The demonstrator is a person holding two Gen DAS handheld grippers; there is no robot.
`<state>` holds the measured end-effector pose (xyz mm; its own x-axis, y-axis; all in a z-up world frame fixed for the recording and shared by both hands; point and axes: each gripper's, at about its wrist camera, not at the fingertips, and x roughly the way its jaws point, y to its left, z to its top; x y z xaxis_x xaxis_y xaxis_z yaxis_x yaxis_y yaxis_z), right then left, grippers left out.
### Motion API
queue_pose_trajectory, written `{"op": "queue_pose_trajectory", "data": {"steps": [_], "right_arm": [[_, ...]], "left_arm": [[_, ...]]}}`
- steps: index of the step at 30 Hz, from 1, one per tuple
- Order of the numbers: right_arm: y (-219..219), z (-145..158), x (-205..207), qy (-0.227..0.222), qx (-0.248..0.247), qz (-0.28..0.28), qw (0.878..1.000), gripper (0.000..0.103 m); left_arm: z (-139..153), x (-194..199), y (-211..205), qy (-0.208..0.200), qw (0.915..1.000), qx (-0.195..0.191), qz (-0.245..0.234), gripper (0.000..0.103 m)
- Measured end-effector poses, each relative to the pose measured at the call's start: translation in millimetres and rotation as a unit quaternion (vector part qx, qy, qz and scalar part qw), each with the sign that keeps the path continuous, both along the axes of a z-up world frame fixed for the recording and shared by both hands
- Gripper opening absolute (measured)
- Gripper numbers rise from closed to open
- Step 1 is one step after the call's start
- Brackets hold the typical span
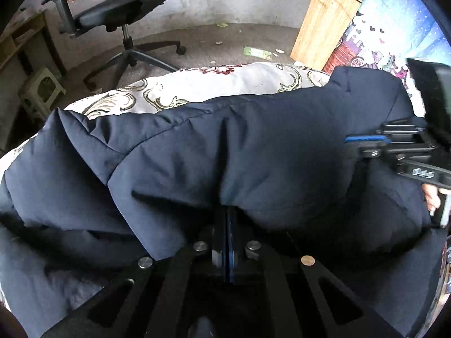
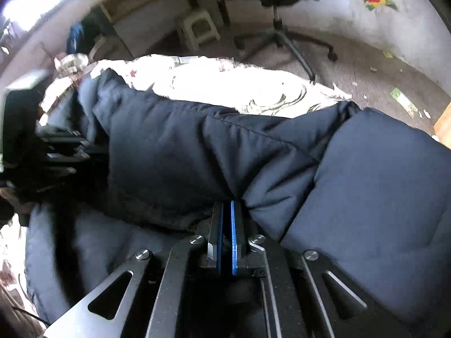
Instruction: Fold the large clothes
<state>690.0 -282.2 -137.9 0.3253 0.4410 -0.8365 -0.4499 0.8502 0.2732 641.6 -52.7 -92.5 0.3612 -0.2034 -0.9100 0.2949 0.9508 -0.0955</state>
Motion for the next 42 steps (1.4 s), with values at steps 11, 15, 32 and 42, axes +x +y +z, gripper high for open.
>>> {"op": "queue_pose_trajectory", "data": {"steps": [11,15,32,42], "right_arm": [[58,9,-6,-0.014,-0.044,0.07,0.996,0.005],[59,-4,4,0.017,-0.058,0.067,0.996,0.003],[61,12,-22,-0.033,-0.069,0.0,0.997,0.006],[30,49,-44,-0.06,-0.097,-0.071,0.991,0.033]], "left_arm": [[3,-6,1,-0.019,0.9998,-0.002,-0.011,0.003],[-1,-3,-1,-0.02,0.9997,0.006,-0.016,0.003],[13,-21,11,-0.066,0.997,-0.038,0.014,0.003],[41,-40,12,-0.093,0.994,-0.048,0.031,0.003]]}}
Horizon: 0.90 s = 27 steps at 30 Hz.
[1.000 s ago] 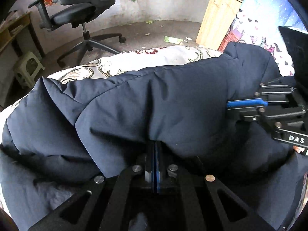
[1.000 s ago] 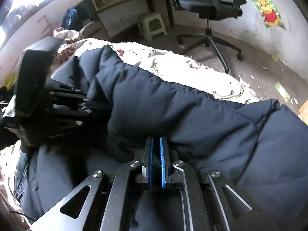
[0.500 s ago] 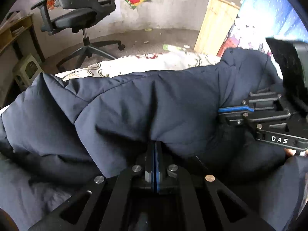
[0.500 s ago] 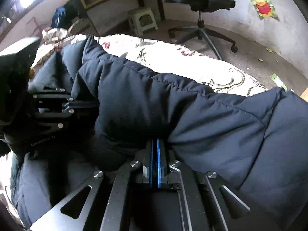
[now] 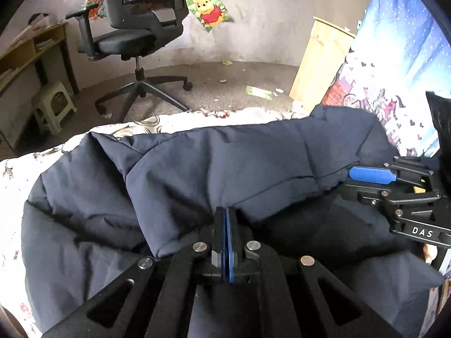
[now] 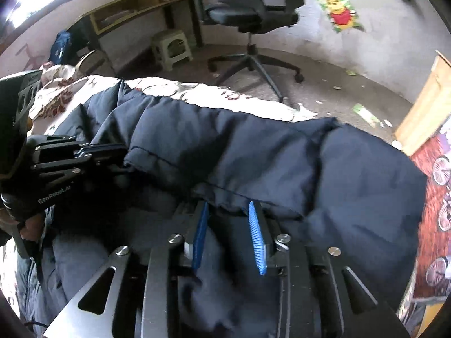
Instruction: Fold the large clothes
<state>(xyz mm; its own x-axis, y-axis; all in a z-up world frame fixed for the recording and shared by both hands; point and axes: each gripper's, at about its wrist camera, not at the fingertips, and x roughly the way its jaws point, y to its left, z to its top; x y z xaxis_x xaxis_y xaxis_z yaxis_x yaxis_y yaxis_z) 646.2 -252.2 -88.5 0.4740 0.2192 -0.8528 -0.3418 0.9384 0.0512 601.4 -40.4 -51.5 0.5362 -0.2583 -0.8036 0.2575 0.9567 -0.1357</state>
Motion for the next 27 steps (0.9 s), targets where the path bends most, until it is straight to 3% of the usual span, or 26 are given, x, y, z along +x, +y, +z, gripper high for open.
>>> {"op": "queue_pose_trajectory", "data": {"steps": [4,7,9,12,20,27], "right_arm": [[-10,14,-11,-0.019,0.007,-0.025,0.999,0.051],[-13,26,-21,-0.039,0.003,-0.036,0.999,0.061],[-12,33,-28,-0.048,0.001,-0.043,0.998,0.067],[-11,44,-40,-0.062,-0.009,-0.053,0.997,0.072],[-4,71,-85,-0.106,-0.019,-0.062,0.992,0.08],[7,87,-131,-0.12,-0.004,-0.082,0.989,0.083]], "left_arm": [[9,-7,0,-0.008,0.9999,-0.007,0.002,0.005],[14,-13,3,-0.011,0.9997,-0.019,0.011,0.033],[18,-21,8,-0.021,0.9989,-0.037,0.017,0.062],[28,-36,13,-0.049,0.9973,-0.036,0.041,0.081],[54,-76,27,-0.091,0.9923,-0.055,0.063,0.095],[74,-127,37,-0.129,0.9886,-0.027,0.073,0.097]]}}
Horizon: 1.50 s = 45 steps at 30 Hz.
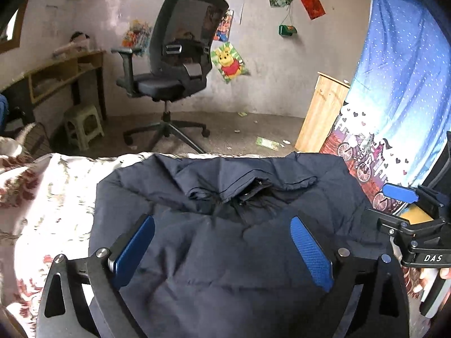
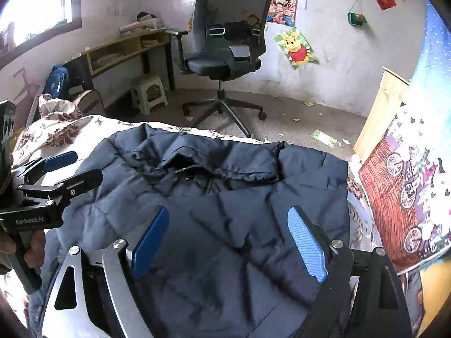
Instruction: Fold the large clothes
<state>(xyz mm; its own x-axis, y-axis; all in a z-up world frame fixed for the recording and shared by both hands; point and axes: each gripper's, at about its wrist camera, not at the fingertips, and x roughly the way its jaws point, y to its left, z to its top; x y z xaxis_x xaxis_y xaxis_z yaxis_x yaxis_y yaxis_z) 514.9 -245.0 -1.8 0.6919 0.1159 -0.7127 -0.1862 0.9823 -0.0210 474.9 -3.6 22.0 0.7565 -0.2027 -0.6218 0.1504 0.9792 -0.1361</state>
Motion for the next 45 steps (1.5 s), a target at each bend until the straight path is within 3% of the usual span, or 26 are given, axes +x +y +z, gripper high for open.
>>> {"op": "queue_pose_trajectory", "data": {"steps": [13,25,34,45], "right_arm": [[13,13,-110,-0.024,0.063,-0.03,0.997,0.089],[16,24,-213,-0.012,0.038,-0.057,0.998,0.094],[17,14,-247,-0.013,0.052,-0.031,0.998,0.094],[9,-43,-282,0.023,0.024,0.014,0.999,0.094]], "left_arm": [[38,-92,27,-0.03,0.999,0.033,-0.007,0.101],[47,-181,46,-0.028,0.9993,0.022,-0.009,0.103],[10,-226,47,0.008,0.9995,0.031,-0.007,0.103],[-44,-278,54,0.029,0.9975,0.063,-0.011,0.103]]}}
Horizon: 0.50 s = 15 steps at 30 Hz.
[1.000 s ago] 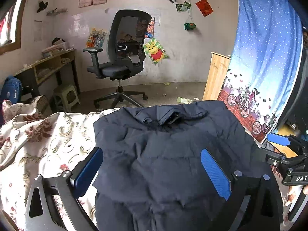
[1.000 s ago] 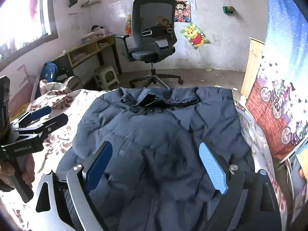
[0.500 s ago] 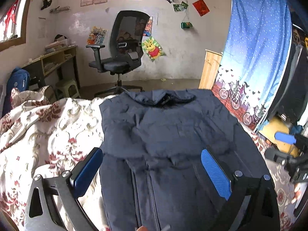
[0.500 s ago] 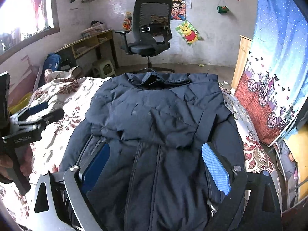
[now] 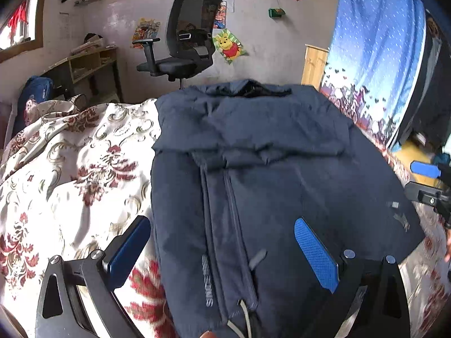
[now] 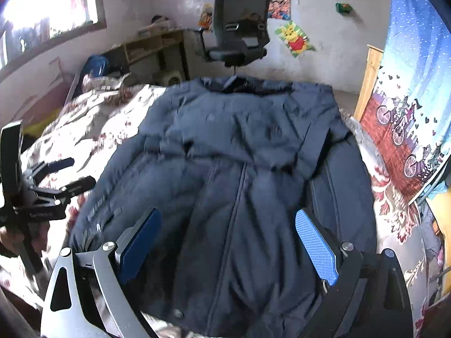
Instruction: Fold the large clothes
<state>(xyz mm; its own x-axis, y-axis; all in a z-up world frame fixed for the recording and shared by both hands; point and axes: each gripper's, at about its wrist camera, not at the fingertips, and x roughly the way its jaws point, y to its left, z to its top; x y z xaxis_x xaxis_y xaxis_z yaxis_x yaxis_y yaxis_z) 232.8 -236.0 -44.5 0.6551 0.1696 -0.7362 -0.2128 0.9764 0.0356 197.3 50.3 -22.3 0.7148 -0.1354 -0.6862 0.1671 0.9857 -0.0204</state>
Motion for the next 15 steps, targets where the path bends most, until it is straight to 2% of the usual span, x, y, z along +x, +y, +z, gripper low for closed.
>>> {"op": "queue_pose_trajectory", "data": {"steps": [5,15], "right_arm": [[-5,-26,-19,0.016,-0.021,0.03,0.999,0.094],[-23,-65,-55,0.044,-0.055,0.079,0.994,0.094]], "left_arm": [[-21,-29,-4,0.004,0.9993,0.031,-0.019,0.103],[-37,-77,-35,-0.017,0.9925,0.091,-0.08,0.103]]}}
